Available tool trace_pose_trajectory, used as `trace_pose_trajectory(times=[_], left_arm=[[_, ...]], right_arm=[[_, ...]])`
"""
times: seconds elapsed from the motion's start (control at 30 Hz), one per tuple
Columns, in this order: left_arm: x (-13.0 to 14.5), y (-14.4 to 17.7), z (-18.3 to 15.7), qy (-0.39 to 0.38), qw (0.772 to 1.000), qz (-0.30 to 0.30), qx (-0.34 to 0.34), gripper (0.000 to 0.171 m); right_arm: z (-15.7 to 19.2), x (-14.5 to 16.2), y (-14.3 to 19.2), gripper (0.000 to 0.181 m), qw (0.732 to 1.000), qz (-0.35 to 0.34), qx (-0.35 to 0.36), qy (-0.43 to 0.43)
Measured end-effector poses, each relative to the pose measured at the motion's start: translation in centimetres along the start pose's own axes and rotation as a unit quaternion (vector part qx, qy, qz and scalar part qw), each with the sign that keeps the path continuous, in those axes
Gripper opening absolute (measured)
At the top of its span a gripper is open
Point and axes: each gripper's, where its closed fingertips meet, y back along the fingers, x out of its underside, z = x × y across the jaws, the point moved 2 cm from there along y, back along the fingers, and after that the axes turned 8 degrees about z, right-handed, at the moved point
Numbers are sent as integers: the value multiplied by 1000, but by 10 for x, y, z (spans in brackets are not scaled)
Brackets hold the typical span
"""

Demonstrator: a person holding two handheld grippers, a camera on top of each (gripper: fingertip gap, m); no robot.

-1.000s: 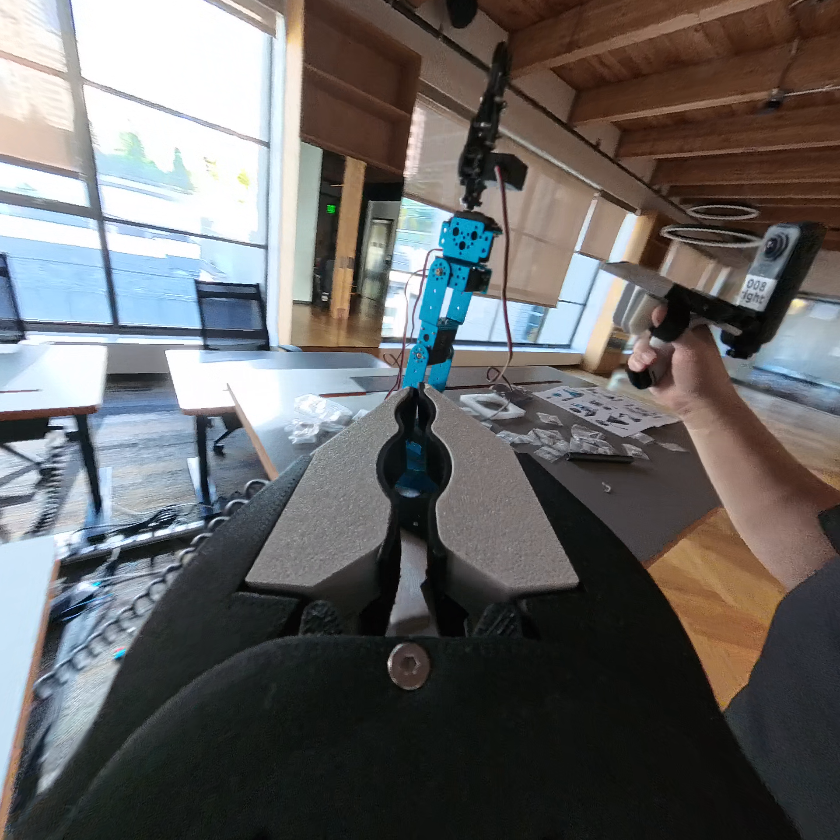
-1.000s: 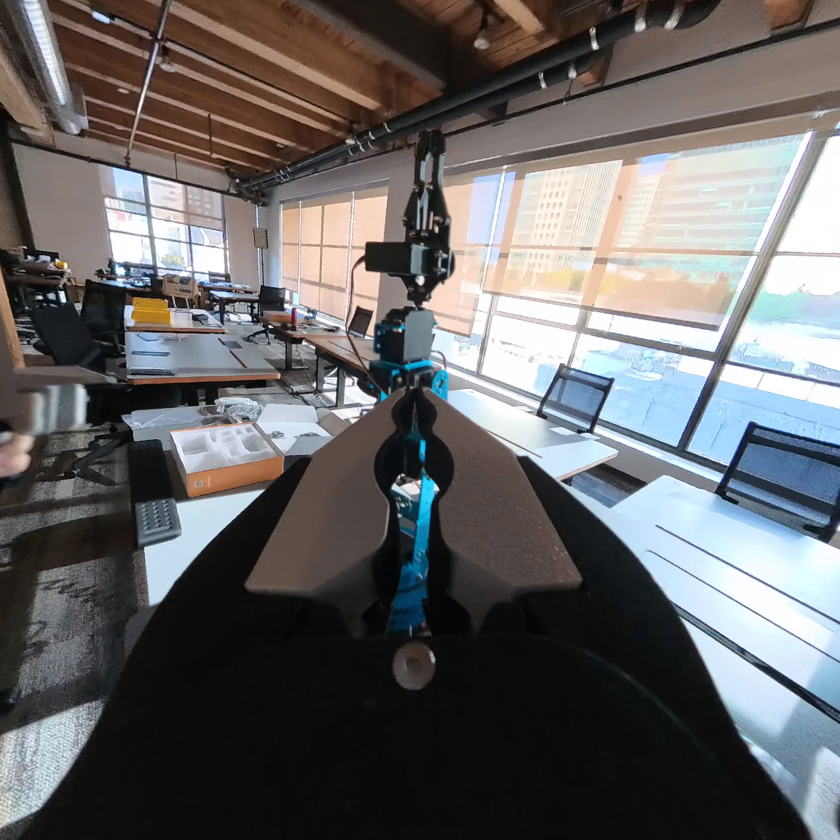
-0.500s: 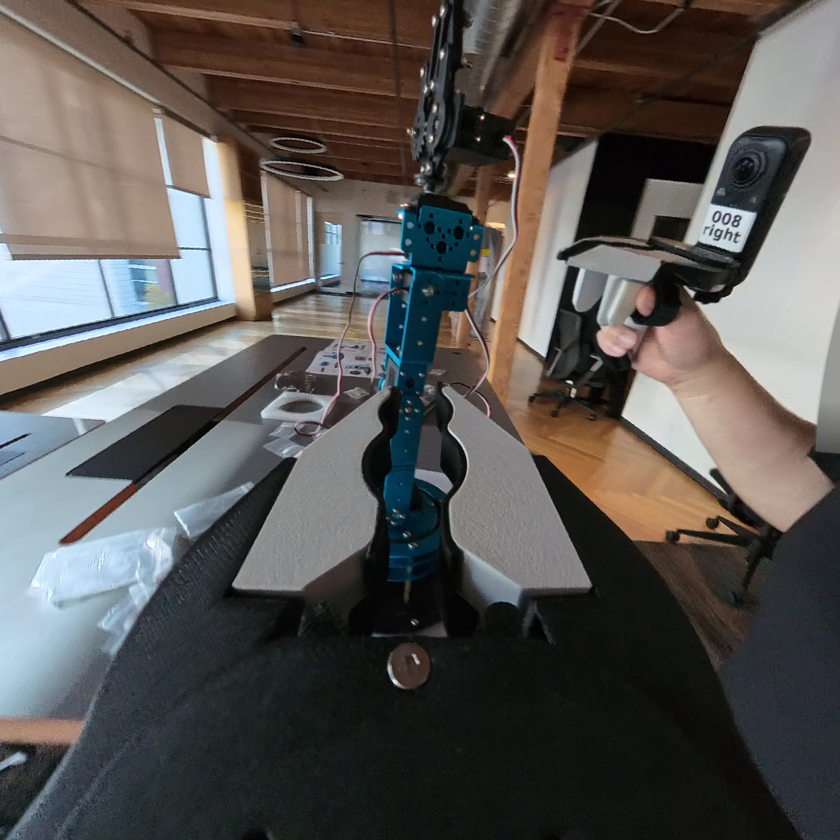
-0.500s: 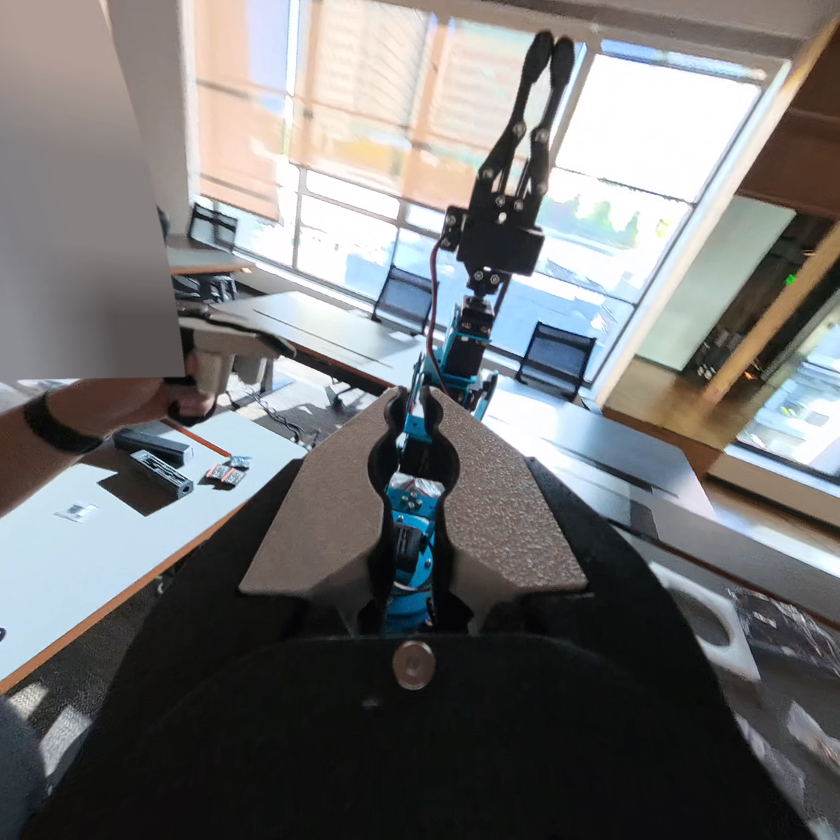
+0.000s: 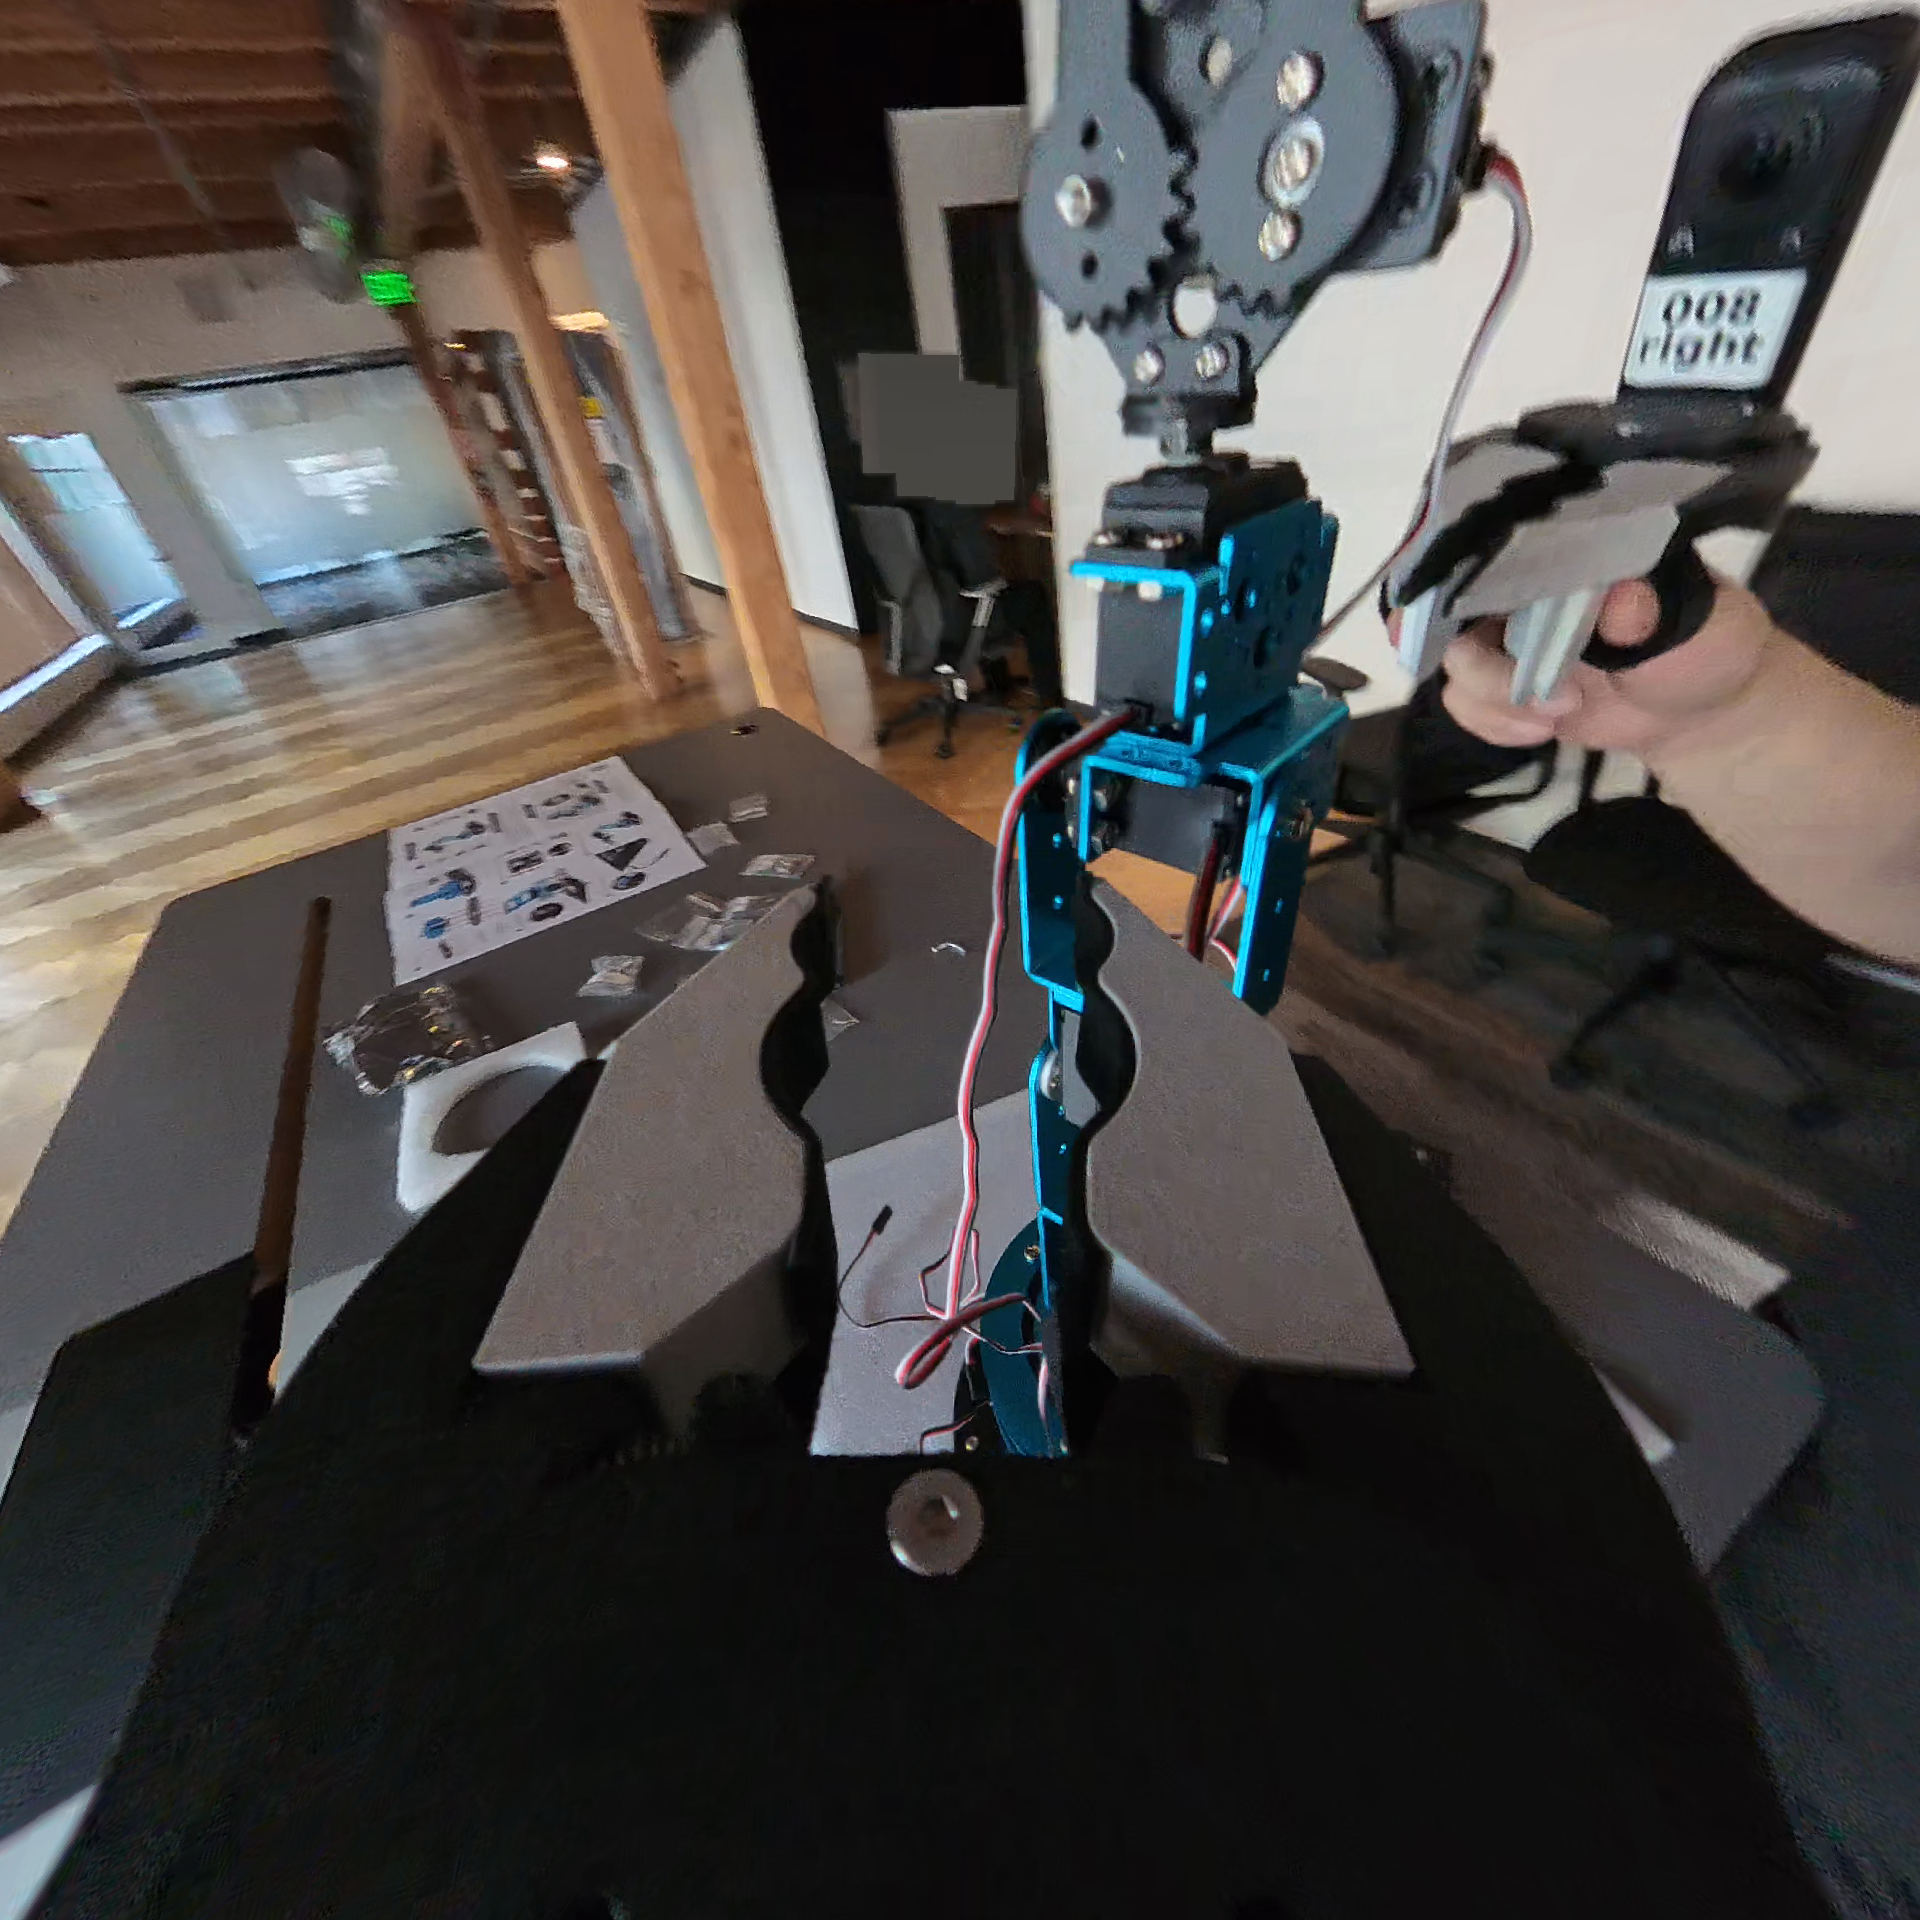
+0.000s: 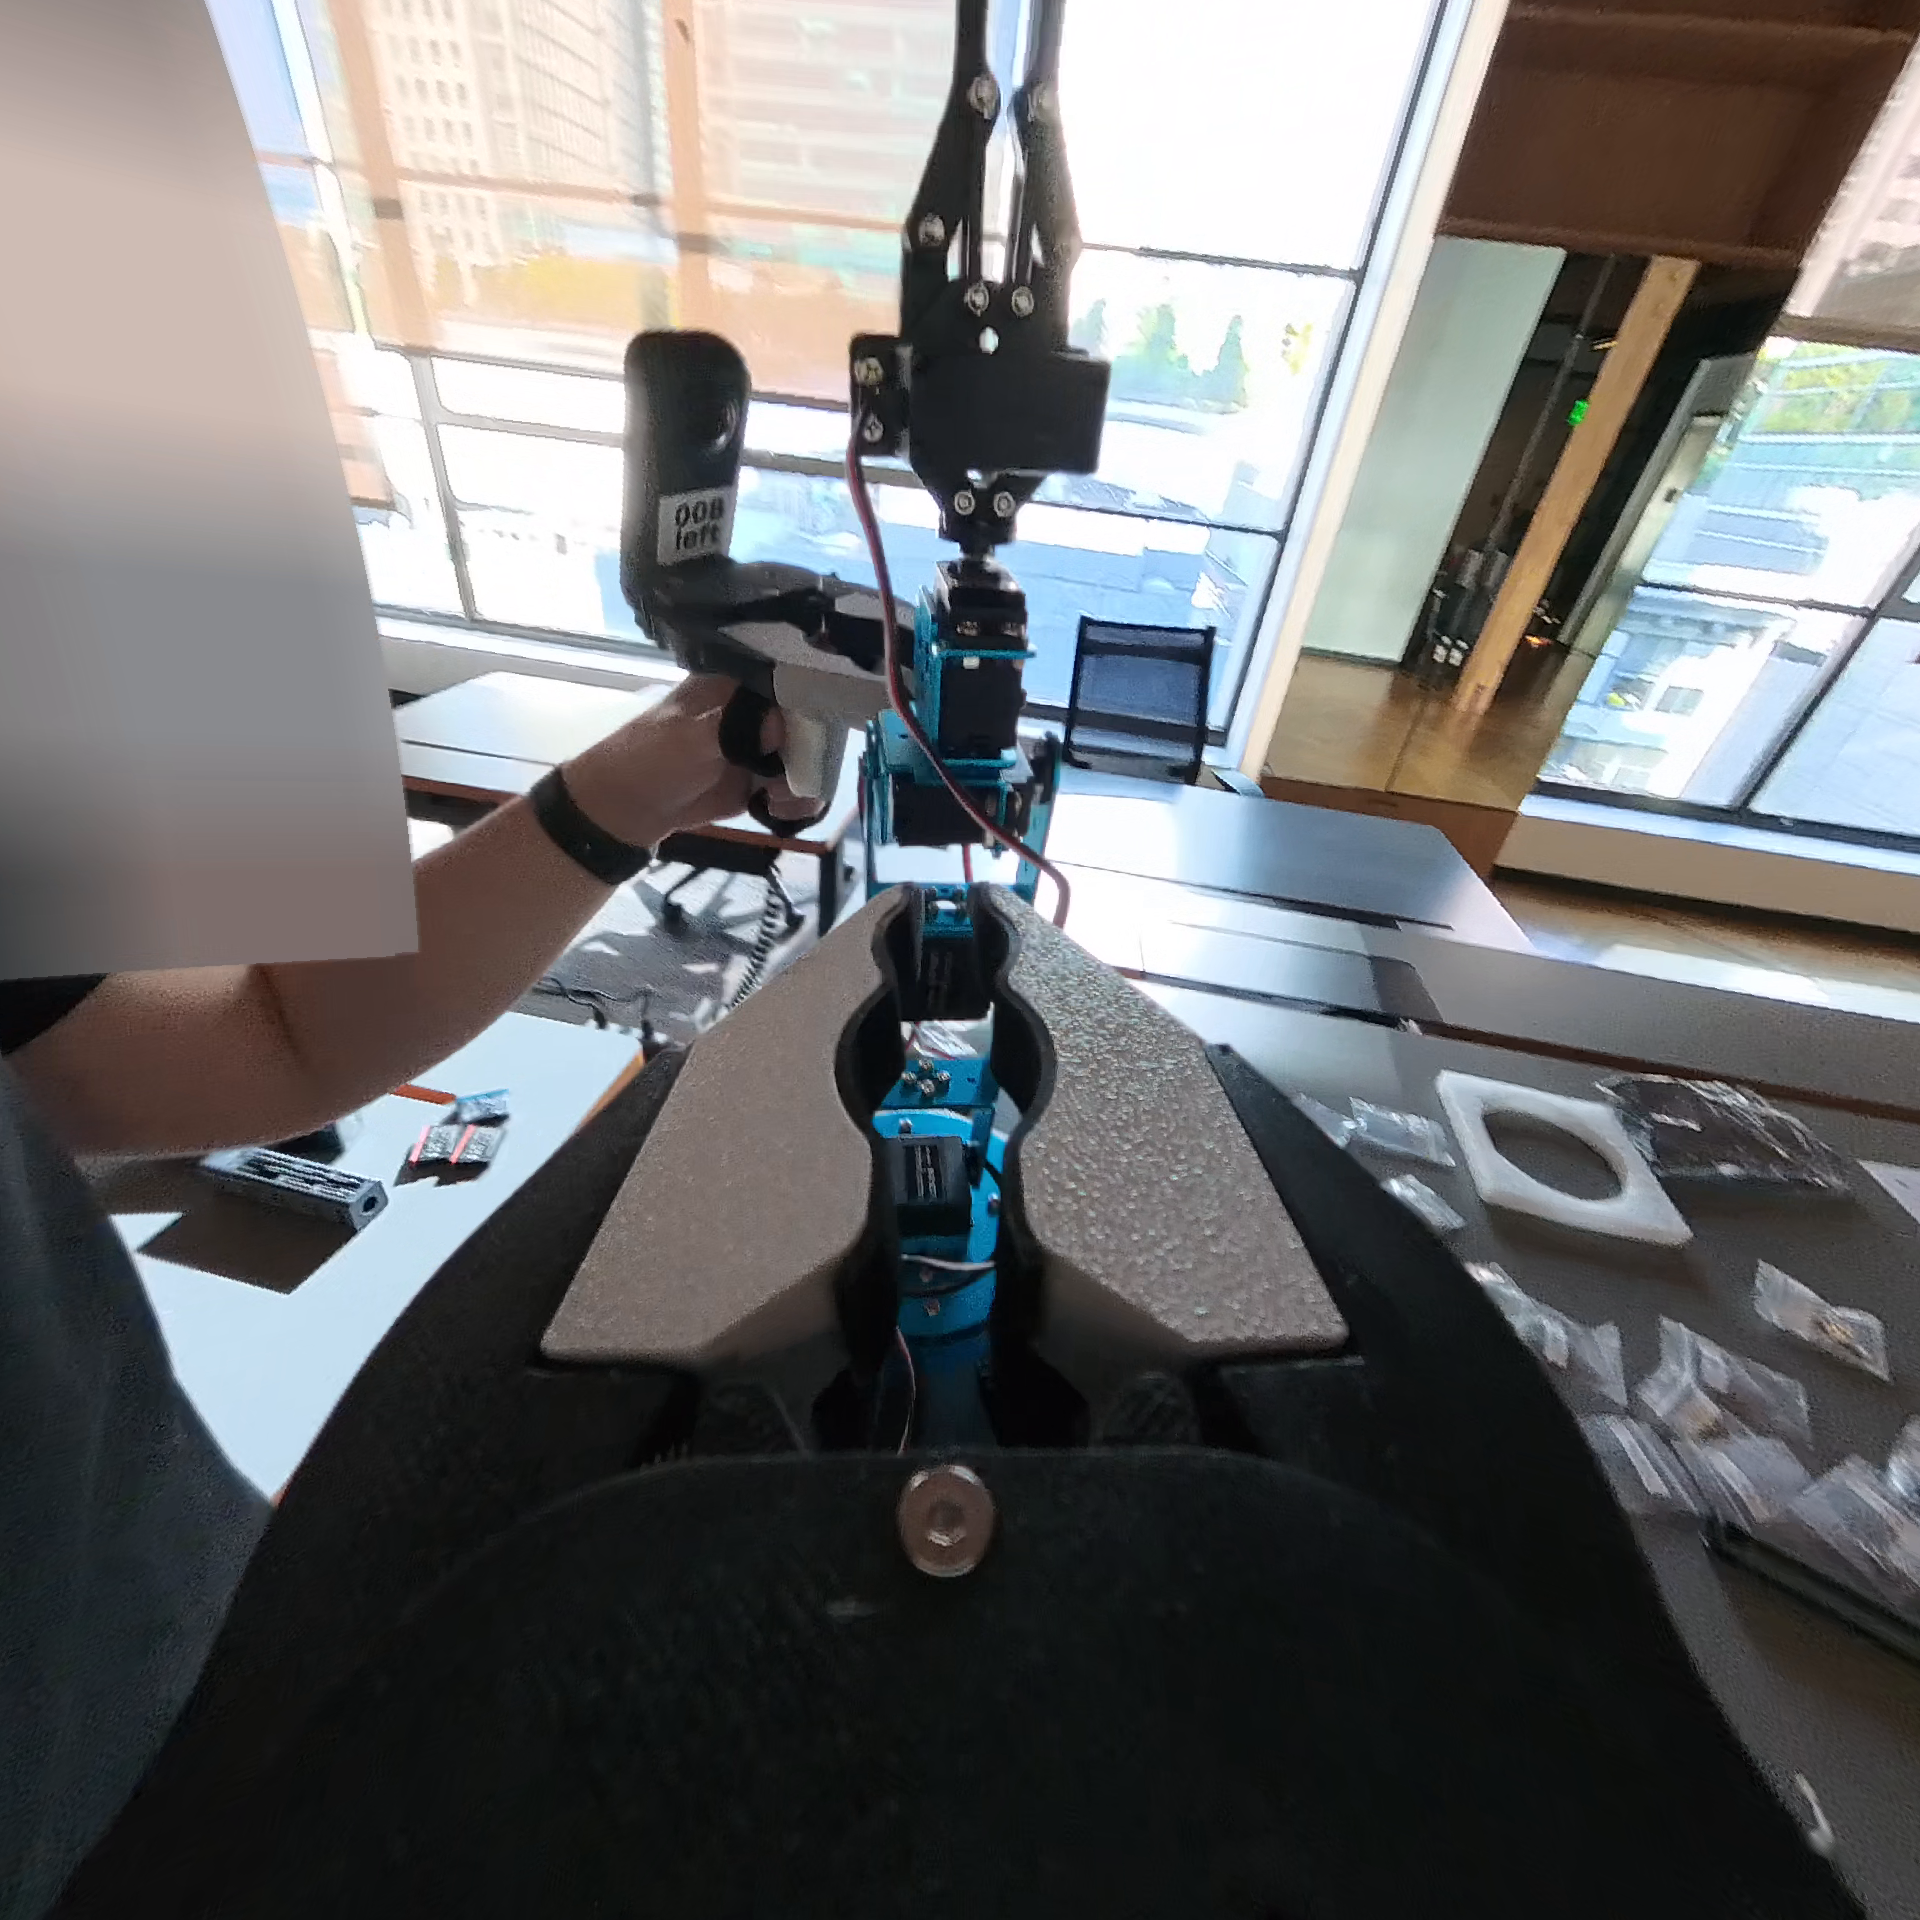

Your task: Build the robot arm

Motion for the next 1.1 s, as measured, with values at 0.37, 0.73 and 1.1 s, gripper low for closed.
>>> trace_pose_trajectory(times=[0.37,0.73,1.1], left_arm=[[44,-23,26,-28,999,18,-14,1],[55,53,57,60,991,-23,-120,12],[55,82,-31,228,973,-14,30,2]], right_arm=[[26,18,20,9,982,55,179,-13],[40,31,-7,9,983,50,170,-44],[72,62,-32,11,995,39,19,-85]])
